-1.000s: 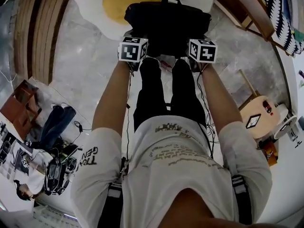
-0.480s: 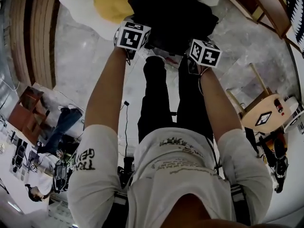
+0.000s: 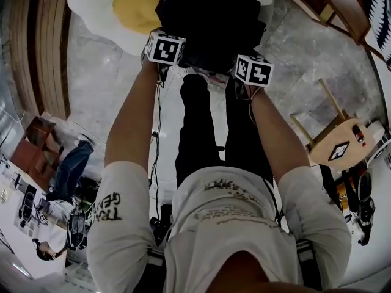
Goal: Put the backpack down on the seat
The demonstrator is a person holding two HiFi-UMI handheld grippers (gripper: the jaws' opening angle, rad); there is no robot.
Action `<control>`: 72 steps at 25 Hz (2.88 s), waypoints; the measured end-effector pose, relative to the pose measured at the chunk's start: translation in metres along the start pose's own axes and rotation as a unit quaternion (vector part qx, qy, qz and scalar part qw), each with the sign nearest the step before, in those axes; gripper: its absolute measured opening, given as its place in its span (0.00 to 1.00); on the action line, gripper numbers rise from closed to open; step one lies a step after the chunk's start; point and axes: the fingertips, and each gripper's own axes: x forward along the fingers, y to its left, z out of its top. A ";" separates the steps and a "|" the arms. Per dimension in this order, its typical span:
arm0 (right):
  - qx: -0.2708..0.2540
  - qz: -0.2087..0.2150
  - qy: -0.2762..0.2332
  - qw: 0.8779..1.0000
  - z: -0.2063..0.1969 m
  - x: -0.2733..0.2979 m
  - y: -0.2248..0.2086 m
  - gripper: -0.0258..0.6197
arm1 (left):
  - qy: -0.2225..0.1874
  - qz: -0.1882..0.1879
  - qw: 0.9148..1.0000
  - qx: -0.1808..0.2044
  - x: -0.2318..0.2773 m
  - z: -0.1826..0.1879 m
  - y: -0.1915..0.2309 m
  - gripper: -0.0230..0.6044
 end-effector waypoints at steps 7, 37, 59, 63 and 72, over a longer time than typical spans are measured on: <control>-0.011 -0.003 -0.018 1.000 -0.003 -0.013 0.015 0.32 | -0.007 0.055 0.995 -0.077 -0.025 -0.026 0.040 0.52; -0.173 0.066 -0.213 0.960 0.109 -0.265 0.196 0.08 | -0.257 0.116 0.944 -0.173 -0.344 0.023 -0.056 0.07; -0.287 0.140 -0.509 0.800 0.243 -0.573 0.402 0.08 | -0.517 0.222 0.822 -0.085 -0.718 0.098 -0.071 0.07; -0.298 0.137 -0.512 0.794 0.253 -0.582 0.409 0.08 | -0.542 0.245 0.799 -0.094 -0.750 0.097 -0.057 0.07; -0.308 0.133 -0.502 0.797 0.258 -0.575 0.405 0.08 | -0.559 0.250 0.785 -0.092 -0.765 0.104 -0.060 0.07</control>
